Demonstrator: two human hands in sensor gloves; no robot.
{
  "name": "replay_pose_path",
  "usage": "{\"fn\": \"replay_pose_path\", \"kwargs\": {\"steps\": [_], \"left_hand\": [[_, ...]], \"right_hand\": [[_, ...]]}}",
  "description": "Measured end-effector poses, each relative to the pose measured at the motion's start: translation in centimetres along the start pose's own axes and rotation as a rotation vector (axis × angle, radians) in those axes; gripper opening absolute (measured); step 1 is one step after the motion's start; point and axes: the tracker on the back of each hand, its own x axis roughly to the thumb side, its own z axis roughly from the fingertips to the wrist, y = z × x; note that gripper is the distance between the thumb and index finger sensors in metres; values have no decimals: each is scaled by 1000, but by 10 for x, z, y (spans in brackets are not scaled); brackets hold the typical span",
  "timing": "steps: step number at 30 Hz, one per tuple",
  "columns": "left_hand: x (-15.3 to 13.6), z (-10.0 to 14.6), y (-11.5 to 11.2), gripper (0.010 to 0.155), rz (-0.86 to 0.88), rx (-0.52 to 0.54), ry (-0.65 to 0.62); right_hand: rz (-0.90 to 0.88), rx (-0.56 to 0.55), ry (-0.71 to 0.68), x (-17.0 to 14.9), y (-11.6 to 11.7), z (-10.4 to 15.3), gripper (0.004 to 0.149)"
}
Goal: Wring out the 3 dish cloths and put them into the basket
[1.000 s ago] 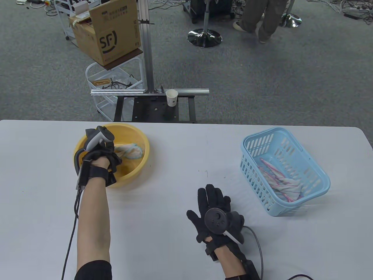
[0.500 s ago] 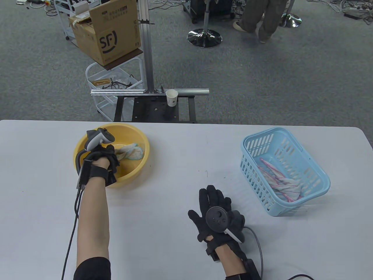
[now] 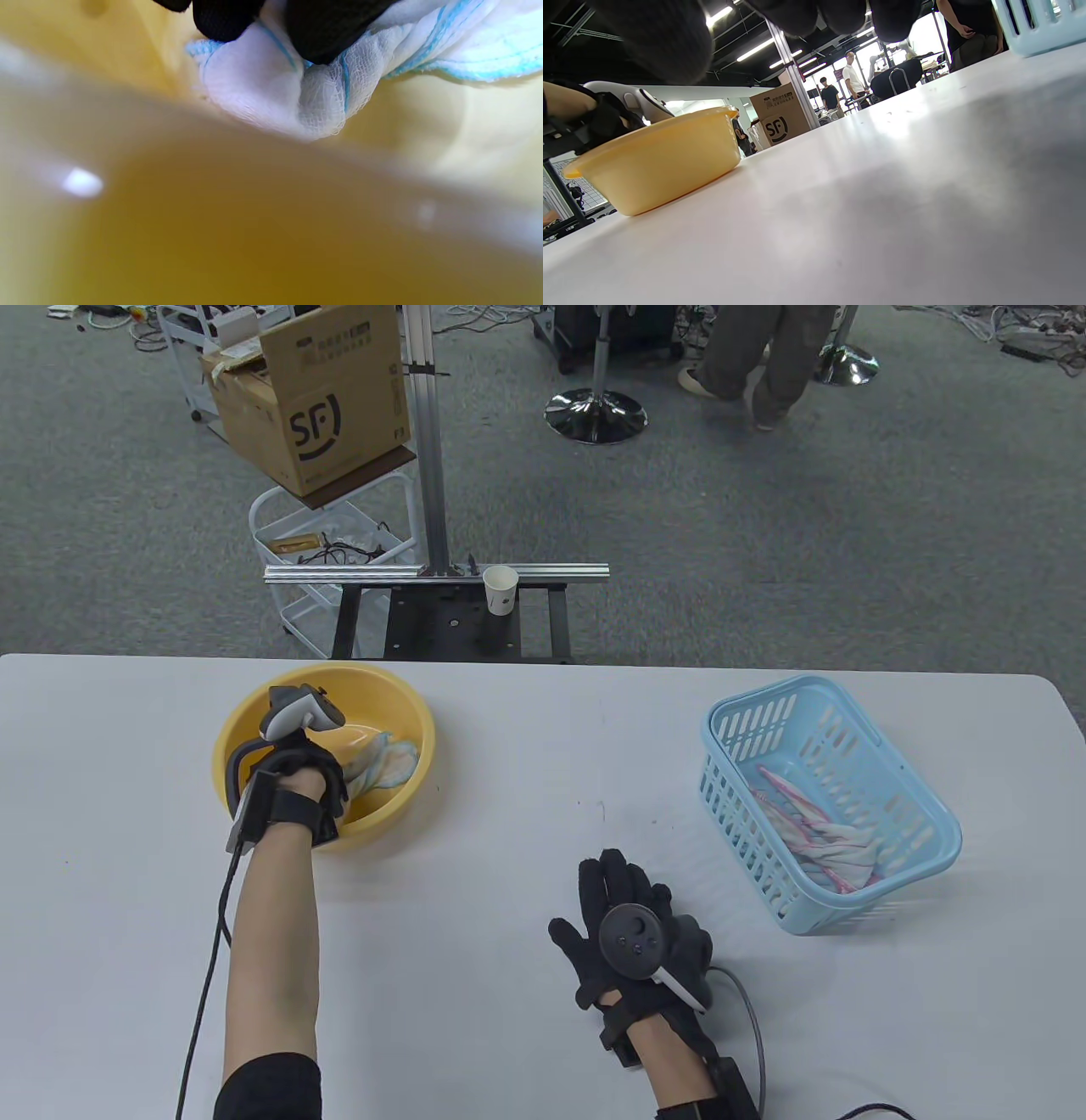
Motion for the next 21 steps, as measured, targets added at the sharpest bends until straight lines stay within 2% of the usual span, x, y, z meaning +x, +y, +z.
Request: {"fn": "replay_pose_path", "kwargs": {"steps": [4,9,16,21], "left_hand": [[0,11,3,62,-13,98,-31],[-6,38,10,54,47,356,-100],[-24,79,13,50,196,546,-207],[-36,119,18,50,318,673,-318]], "right_hand": [[0,6,2,0,1,0,80],[-7,3,-10,1,1,0,79],[-12,-1,-29,6,1,0,79],[-13,-2,-35,6,2,0,79]]}}
